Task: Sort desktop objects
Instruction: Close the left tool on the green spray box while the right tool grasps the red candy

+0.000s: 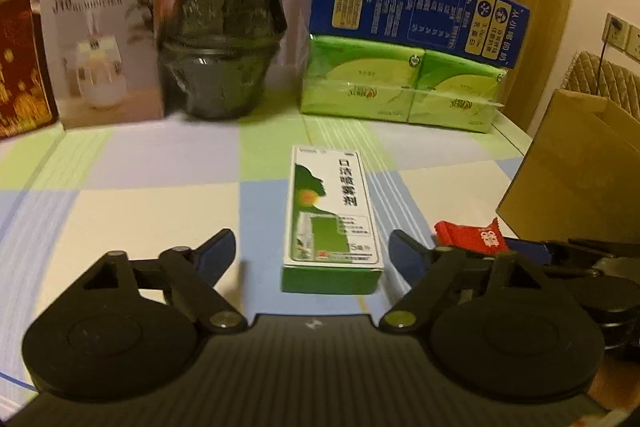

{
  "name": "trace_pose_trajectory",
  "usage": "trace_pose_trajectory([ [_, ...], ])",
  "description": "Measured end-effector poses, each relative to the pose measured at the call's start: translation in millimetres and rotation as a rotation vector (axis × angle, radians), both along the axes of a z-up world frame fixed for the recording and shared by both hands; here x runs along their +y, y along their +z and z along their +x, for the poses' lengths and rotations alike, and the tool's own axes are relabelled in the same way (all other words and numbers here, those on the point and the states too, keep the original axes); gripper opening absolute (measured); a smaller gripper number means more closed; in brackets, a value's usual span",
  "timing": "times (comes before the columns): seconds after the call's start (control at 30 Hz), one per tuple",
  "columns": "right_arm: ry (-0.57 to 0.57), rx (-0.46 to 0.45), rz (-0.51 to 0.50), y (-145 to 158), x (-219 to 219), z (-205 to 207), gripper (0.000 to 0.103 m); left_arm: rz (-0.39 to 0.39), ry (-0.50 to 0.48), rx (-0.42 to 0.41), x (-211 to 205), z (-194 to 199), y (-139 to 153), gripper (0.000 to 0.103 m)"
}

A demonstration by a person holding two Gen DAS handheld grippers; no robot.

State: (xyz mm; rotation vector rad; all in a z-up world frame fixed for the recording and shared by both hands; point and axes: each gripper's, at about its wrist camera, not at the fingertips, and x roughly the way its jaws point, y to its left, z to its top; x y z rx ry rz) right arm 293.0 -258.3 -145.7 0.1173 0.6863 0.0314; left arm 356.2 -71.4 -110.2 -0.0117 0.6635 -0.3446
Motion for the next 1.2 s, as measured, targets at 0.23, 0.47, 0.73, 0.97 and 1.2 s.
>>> trace_pose_trajectory([
  [0.23, 0.003, -0.012, -0.005, -0.8, -1.6, -2.4, 0.044, 0.017, -0.018, 0.008, -4.4, 5.7, -16.5, 0.070],
  [0.47, 0.006, -0.009, -0.004, 0.1, -1.9, -2.6, 0.044, 0.061, -0.049, -0.021, -12.7, 1.0, -15.6, 0.052],
  [0.73, 0.051, 0.030, -0.007, 5.0, 6.9, -20.8, 0.044, 0.132, -0.031, 0.044, 4.6, -25.6, -5.2, 0.051],
  [0.97, 0.197, 0.113, 0.003, 14.4, 29.1, -76.6, 0.044, 0.179, 0.005, 0.123, 33.1, -103.8, -1.6, 0.051],
  [1.2, 0.243, 0.157, -0.005, 24.2, 42.6, -151.0, 0.044, 0.145, 0.007, 0.158, 51.0, -188.6, 15.7, 0.051],
])
